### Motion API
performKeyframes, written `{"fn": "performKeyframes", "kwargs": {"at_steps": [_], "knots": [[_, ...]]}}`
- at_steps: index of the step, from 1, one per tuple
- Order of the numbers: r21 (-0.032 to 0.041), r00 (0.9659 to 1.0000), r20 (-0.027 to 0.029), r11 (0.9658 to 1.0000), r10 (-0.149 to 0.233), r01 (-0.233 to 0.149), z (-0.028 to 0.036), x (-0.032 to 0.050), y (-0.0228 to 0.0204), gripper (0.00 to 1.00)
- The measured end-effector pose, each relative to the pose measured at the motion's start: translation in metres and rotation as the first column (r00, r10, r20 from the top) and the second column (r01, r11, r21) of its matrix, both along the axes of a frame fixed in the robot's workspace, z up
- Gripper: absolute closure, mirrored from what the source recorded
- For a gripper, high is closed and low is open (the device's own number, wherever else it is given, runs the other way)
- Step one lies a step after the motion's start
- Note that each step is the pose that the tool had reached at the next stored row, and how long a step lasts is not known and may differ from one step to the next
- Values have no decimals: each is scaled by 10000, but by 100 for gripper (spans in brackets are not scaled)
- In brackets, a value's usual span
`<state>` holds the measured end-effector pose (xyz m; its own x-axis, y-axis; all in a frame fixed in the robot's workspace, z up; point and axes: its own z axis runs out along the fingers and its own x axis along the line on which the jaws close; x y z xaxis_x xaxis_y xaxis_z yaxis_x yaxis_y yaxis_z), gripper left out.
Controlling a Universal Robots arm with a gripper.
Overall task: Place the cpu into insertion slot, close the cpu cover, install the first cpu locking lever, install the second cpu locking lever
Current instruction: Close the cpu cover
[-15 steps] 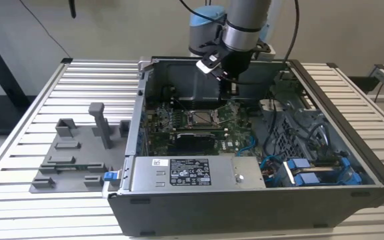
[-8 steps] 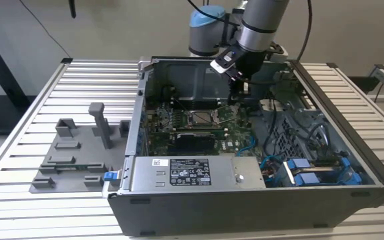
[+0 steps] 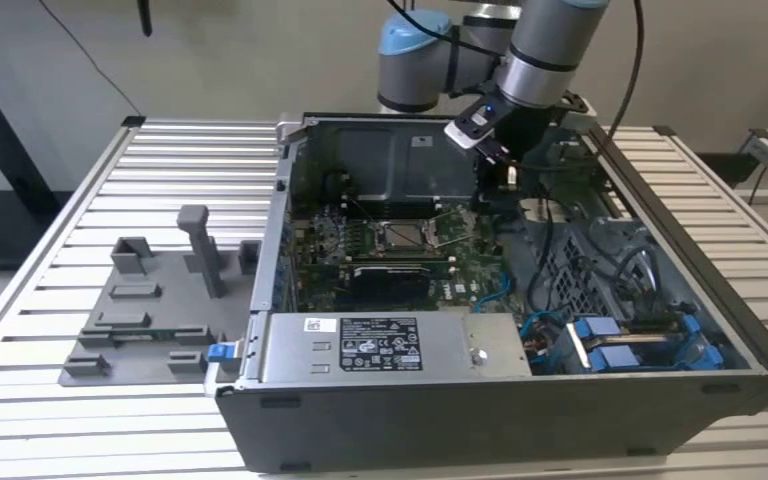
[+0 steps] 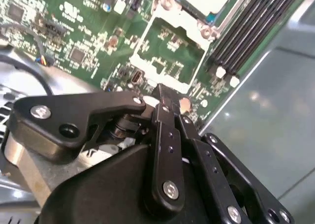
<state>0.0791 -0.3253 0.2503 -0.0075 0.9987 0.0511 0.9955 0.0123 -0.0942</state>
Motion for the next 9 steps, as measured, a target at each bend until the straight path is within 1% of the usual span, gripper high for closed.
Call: {"fn": "performKeyframes", "kwargs": {"at_steps": [1,3,7,9], "knots": [[-2,10000,-6,10000,-2,2,-15,1,0,89],[-3,10000,-38,10000,1,-1,-36,20,0,89],[-2,10000,-84,10000,1,-1,-51,94,0,89],[0,9999,-106,10000,2,-2,-69,119,0,89]]}}
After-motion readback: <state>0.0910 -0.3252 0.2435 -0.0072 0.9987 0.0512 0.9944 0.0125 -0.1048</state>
